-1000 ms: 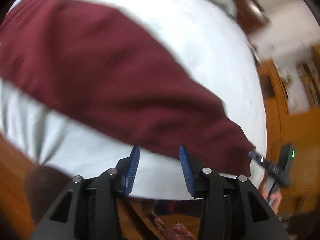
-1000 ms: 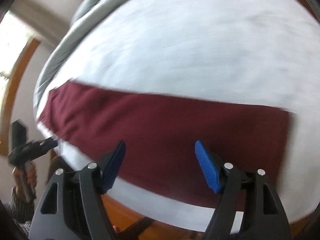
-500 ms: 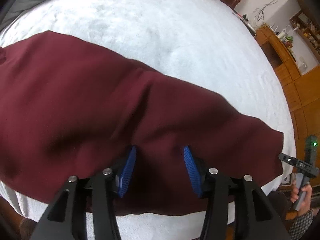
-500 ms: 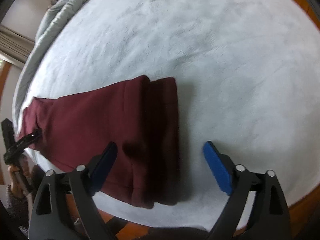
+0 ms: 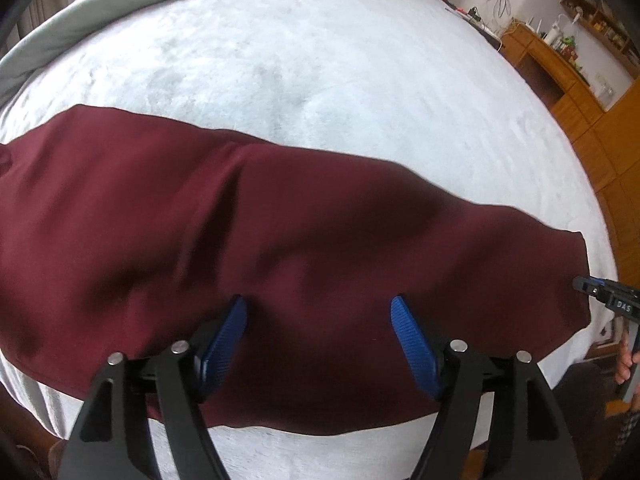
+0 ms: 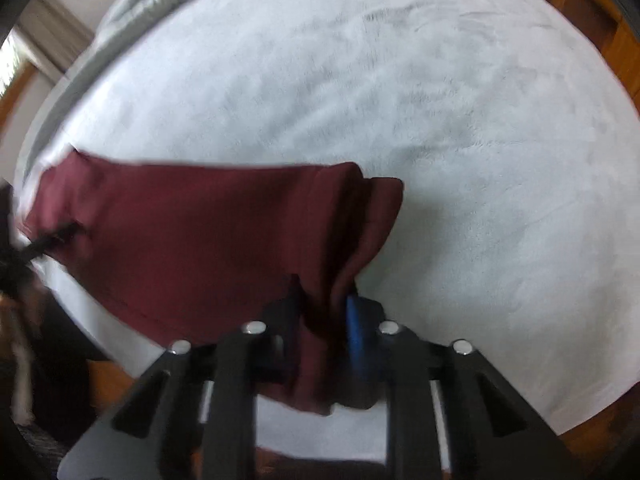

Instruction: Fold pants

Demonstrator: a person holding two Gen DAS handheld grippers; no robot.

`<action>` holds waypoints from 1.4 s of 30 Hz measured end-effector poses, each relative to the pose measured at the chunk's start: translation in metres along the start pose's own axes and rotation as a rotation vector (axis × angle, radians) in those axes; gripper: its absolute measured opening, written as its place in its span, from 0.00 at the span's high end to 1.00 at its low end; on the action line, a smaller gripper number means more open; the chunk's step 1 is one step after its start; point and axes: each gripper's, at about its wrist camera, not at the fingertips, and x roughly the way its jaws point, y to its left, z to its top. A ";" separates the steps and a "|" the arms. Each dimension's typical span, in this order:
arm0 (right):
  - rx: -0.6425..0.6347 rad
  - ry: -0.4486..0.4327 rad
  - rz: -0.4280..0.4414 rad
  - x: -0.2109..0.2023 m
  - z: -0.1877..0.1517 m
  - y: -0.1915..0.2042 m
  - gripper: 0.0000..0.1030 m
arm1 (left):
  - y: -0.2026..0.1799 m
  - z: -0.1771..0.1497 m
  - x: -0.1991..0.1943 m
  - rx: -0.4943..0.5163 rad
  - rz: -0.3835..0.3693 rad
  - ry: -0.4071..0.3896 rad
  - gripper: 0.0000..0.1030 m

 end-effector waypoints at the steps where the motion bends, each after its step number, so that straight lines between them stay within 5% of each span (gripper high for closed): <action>1: -0.008 -0.016 0.002 -0.008 0.001 0.001 0.83 | -0.005 0.002 -0.002 -0.005 -0.020 0.000 0.28; 9: -0.005 -0.140 -0.048 -0.076 0.018 -0.007 0.87 | -0.056 0.021 -0.033 0.081 -0.145 -0.128 0.27; 10: 0.010 -0.136 -0.089 -0.075 0.018 -0.015 0.98 | -0.062 0.022 -0.031 0.095 -0.140 -0.136 0.27; 12: 0.060 -0.116 -0.194 -0.063 0.018 -0.039 0.97 | -0.068 0.021 -0.023 0.109 -0.131 -0.134 0.27; 14: 0.153 -0.052 -0.092 -0.040 0.013 -0.065 0.97 | -0.070 0.016 -0.004 0.103 -0.109 -0.104 0.27; 17: 0.113 -0.010 -0.074 -0.012 0.006 -0.057 0.96 | -0.075 0.020 0.035 0.103 -0.077 -0.006 0.27; 20: 0.093 0.008 -0.036 -0.010 0.007 -0.045 0.79 | -0.083 0.014 0.030 0.177 -0.044 -0.030 0.27; 21: 0.090 -0.003 -0.022 -0.016 0.007 -0.042 0.68 | -0.083 0.013 0.028 0.179 -0.052 -0.028 0.27; 22: 0.090 -0.011 -0.024 -0.023 0.009 -0.040 0.43 | -0.080 0.013 0.023 0.163 -0.079 -0.022 0.27; 23: 0.070 -0.026 -0.029 -0.031 0.007 -0.037 0.41 | -0.074 0.012 0.020 0.145 -0.096 -0.016 0.26; 29: 0.041 -0.048 0.024 -0.044 0.000 -0.024 0.43 | -0.035 -0.001 0.009 0.086 -0.064 0.008 0.26; 36: 0.046 0.073 -0.001 0.013 0.004 -0.012 0.41 | -0.017 0.000 -0.002 0.012 -0.119 -0.006 0.26; 42: -0.004 0.009 -0.001 -0.012 0.021 0.025 0.41 | 0.056 0.005 -0.065 -0.099 0.002 -0.081 0.26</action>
